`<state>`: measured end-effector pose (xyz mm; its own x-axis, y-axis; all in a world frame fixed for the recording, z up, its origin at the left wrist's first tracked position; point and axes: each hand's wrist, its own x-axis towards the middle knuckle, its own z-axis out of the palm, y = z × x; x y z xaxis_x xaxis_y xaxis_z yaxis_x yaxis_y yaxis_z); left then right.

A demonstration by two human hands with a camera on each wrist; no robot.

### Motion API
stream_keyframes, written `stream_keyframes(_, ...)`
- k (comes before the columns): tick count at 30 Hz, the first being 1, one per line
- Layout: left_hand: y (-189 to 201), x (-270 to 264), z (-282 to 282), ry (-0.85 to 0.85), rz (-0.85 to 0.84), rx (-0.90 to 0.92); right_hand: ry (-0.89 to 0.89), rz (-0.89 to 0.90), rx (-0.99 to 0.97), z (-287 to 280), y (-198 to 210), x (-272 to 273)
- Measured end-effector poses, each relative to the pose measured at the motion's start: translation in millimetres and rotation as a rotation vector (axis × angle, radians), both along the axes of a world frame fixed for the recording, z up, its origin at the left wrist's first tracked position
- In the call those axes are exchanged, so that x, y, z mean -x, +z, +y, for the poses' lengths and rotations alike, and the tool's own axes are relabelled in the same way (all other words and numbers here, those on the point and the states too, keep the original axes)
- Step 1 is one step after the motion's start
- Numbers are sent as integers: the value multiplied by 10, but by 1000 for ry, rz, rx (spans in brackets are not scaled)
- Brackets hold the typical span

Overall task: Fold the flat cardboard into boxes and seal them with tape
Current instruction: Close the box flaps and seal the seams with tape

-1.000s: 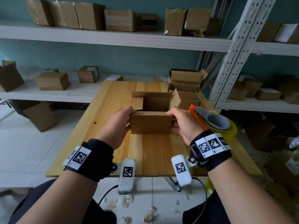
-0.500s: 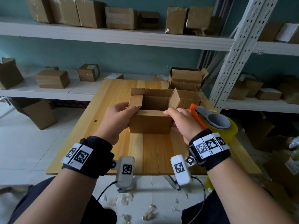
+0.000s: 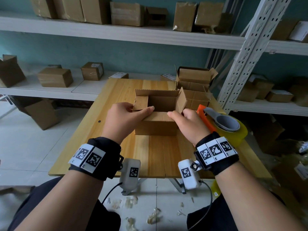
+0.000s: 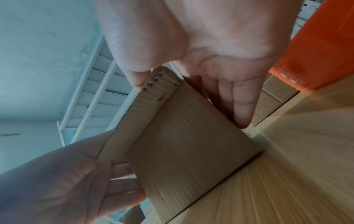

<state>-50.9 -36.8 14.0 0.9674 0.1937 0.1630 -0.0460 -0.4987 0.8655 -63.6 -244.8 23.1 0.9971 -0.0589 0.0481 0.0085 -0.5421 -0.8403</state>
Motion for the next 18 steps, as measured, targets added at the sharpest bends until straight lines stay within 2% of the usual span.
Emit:
stream_keyframes(4,-12,-20,4,15,-45,-56,17,45,34,-2,8,1)
stream_keyframes(9,-25,-17,22,34,-84,20,36,110,-48,-11,9,-19)
stream_keyframes(18,-80,-23,33,49,-37,105,-12,168,-192,8,-26,-74)
